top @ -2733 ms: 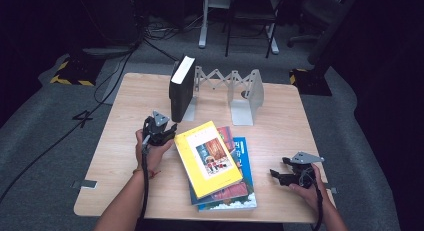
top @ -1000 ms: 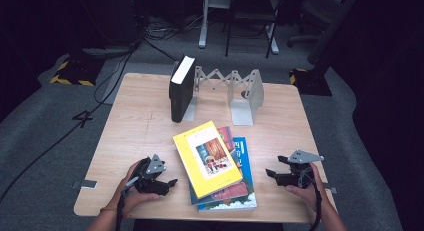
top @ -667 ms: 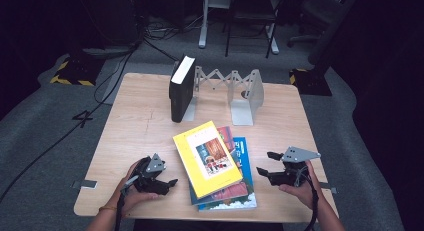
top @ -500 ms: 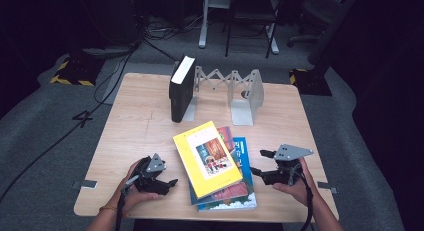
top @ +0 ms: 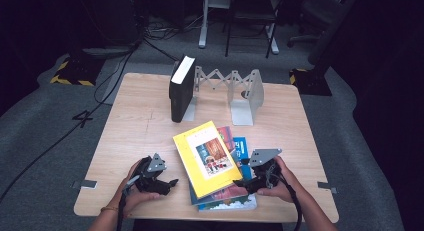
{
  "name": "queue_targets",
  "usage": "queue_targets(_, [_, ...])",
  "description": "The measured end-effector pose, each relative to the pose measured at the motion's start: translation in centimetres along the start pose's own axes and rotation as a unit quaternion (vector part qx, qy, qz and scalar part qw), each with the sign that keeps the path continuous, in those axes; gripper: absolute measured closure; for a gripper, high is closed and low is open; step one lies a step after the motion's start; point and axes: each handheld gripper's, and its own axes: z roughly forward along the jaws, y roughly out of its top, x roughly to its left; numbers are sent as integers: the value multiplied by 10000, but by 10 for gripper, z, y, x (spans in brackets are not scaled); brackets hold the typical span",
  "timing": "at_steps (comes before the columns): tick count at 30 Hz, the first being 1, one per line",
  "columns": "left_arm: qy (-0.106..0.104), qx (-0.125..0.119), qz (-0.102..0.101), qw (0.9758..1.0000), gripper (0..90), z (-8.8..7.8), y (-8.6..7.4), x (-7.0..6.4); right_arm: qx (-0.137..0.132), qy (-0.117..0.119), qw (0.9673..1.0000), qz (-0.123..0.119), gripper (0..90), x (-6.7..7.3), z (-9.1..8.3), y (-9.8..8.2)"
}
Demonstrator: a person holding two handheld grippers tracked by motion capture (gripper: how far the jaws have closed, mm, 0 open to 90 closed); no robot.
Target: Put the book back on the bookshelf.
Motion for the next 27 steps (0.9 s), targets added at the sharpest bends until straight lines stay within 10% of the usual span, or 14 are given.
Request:
queue_targets(11, [28,-376,-152,9992,286,-5,18,8,592,475,9971,-31,255,-5,14,16])
queue_targets(15, [327,-324,-103,9989,286,-2,25,10,685,786,9944,179,225,-15,19,20])
queue_targets(27, [589,-500,-356,9964,291,3,36,35,782,774,9926,507,236,-31,28,35])
